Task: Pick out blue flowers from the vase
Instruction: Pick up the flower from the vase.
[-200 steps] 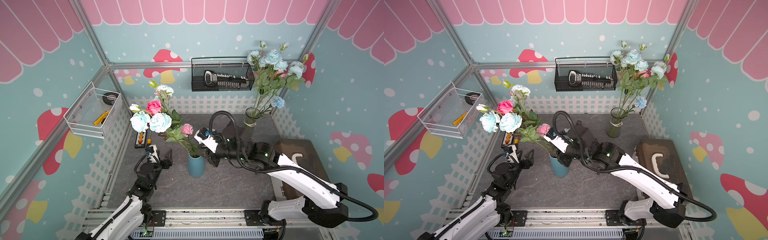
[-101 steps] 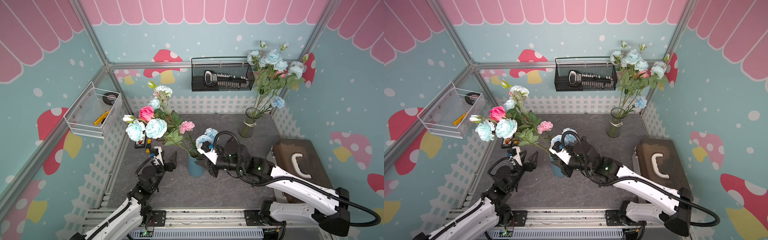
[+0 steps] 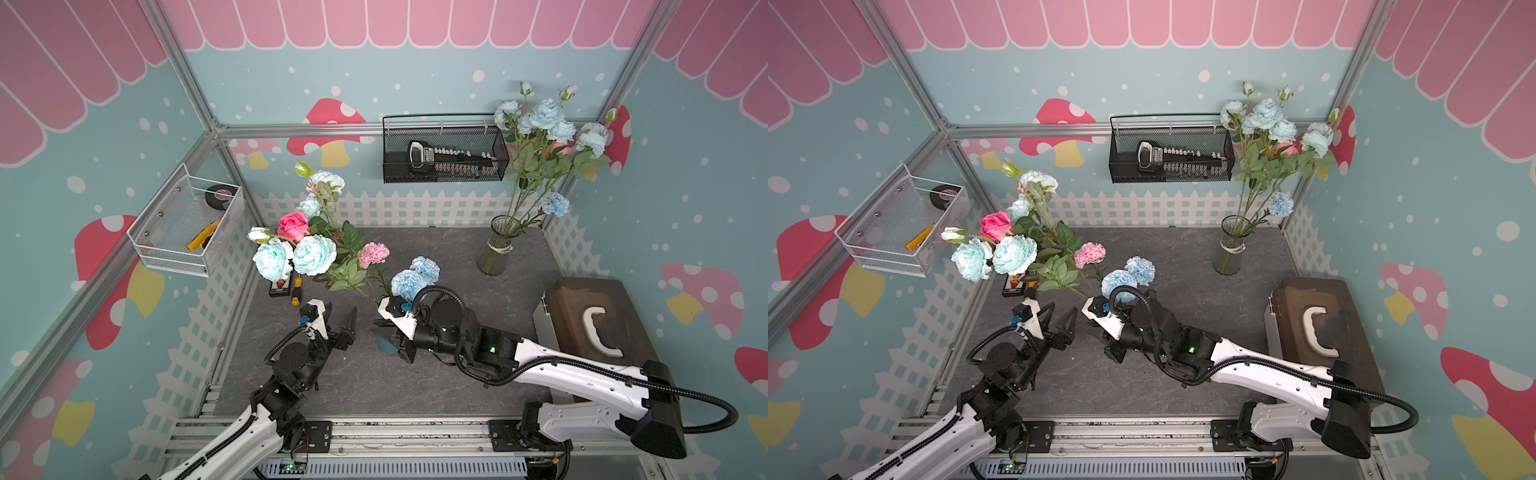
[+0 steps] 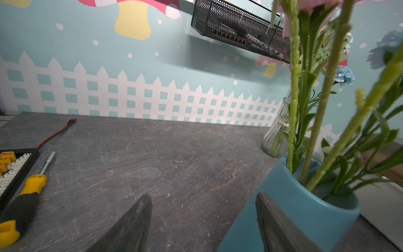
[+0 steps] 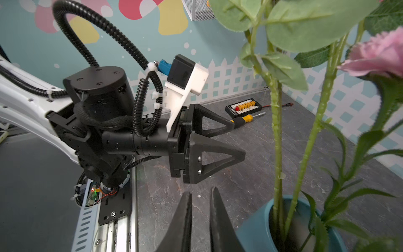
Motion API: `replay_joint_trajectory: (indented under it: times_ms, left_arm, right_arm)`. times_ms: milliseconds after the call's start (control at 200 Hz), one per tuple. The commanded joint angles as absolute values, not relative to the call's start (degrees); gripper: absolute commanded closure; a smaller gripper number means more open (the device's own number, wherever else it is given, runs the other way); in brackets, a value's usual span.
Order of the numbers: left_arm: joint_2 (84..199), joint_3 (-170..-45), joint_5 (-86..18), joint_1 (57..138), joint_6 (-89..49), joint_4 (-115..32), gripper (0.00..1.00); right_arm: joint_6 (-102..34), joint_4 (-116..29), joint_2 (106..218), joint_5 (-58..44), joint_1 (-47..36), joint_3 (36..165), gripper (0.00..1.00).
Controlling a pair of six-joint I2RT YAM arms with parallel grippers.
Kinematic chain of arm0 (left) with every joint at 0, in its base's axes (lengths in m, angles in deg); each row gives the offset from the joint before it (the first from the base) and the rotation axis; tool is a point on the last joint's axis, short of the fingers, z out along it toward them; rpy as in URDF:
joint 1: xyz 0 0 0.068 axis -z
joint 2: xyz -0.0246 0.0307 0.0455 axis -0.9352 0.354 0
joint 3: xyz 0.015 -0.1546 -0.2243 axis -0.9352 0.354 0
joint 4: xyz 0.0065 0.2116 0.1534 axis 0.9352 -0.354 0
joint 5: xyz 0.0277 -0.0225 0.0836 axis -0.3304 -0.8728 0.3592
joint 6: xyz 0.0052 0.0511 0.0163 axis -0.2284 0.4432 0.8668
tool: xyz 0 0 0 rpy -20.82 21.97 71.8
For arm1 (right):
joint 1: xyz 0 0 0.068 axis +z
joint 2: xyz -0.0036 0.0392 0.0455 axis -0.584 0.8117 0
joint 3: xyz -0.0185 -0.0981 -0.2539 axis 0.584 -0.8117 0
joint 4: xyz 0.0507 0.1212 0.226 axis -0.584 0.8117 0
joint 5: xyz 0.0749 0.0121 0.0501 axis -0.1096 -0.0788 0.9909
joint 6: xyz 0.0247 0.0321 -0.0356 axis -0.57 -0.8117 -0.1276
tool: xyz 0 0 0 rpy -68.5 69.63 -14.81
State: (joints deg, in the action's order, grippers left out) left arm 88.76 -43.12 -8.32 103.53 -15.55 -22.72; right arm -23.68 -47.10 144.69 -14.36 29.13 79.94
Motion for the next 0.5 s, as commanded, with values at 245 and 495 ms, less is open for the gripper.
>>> replay_joint_trajectory:
  times_ms: [245, 495]
  left_arm:
    - [91.87, -43.94, -7.69, 103.84, -14.55, -22.40, 0.22]
    - [92.02, -43.94, -7.26, 103.81, -14.73, -22.53, 0.22]
  right_arm:
    - [-18.08, -53.77, 148.35, -24.74, 29.53, 82.48, 0.72]
    - [-15.33, -52.49, 151.44, -26.54, 29.49, 87.51, 0.73]
